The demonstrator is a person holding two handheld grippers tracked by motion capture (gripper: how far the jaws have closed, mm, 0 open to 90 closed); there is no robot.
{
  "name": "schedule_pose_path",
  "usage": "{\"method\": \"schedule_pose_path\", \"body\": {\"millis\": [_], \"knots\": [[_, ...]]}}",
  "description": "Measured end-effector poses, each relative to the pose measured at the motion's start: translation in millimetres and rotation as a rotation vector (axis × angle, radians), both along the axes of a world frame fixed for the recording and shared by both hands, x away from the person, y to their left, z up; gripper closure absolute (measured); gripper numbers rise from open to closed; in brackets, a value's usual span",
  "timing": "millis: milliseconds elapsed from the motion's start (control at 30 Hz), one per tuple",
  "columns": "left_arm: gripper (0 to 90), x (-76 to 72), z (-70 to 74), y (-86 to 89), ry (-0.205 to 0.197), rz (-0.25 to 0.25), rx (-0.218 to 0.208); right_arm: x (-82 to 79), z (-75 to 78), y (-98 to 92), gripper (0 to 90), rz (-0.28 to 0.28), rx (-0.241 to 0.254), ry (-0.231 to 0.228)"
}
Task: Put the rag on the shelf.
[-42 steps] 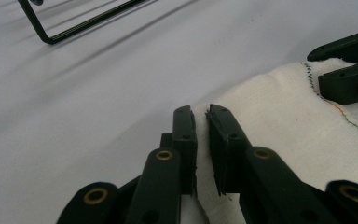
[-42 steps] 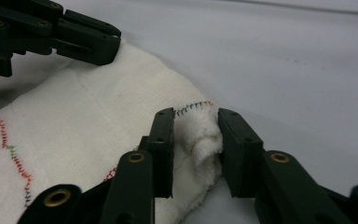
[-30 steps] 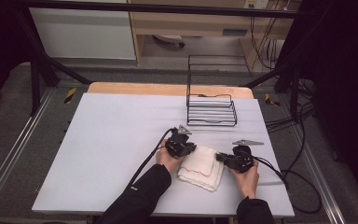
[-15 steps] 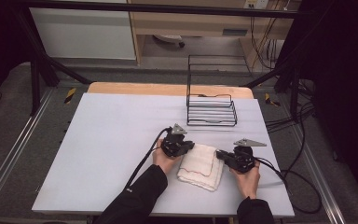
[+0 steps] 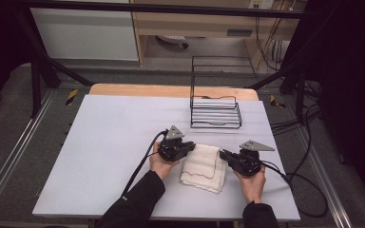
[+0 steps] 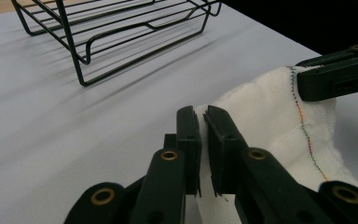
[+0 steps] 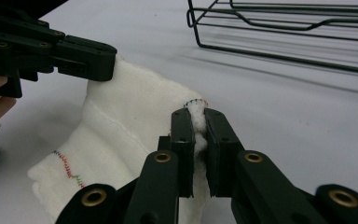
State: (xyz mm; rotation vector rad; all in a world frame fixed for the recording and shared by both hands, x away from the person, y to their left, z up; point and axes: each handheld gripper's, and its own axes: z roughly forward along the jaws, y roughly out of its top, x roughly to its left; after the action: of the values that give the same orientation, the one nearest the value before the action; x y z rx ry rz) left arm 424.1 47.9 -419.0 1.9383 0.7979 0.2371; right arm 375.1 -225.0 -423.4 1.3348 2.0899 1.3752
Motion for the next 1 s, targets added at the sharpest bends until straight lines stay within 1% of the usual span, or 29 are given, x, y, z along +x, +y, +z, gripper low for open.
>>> {"method": "schedule_pose_path", "body": {"millis": [133, 233, 500, 667, 800, 1000], "knots": [[83.4, -5.0, 4.4, 2.5, -0.021, 0.000, -0.015, -3.3, 4.6, 0.5, 83.3, 0.003, 0.005, -0.024], [83.5, -8.6, 7.7, 4.7, -0.029, 0.003, -0.035, -5.6, 8.4, 0.8, 83.2, 0.008, 0.002, -0.049], [83.4, -18.1, 18.7, 7.0, -0.065, 0.013, -0.060, -11.1, 18.2, 0.5, 83.2, 0.012, 0.003, -0.108], [83.4, -21.3, 25.3, 8.5, -0.086, 0.020, -0.089, -14.0, 25.6, -0.1, 83.2, 0.011, 0.009, -0.154], [83.4, -24.5, 31.6, 9.3, -0.106, 0.020, -0.101, -16.5, 30.6, -0.5, 83.2, 0.008, 0.019, -0.175], [83.5, -28.4, 43.1, 10.8, -0.140, 0.030, -0.121, -20.2, 41.5, 1.0, 83.2, 0.006, 0.012, -0.221]]}}
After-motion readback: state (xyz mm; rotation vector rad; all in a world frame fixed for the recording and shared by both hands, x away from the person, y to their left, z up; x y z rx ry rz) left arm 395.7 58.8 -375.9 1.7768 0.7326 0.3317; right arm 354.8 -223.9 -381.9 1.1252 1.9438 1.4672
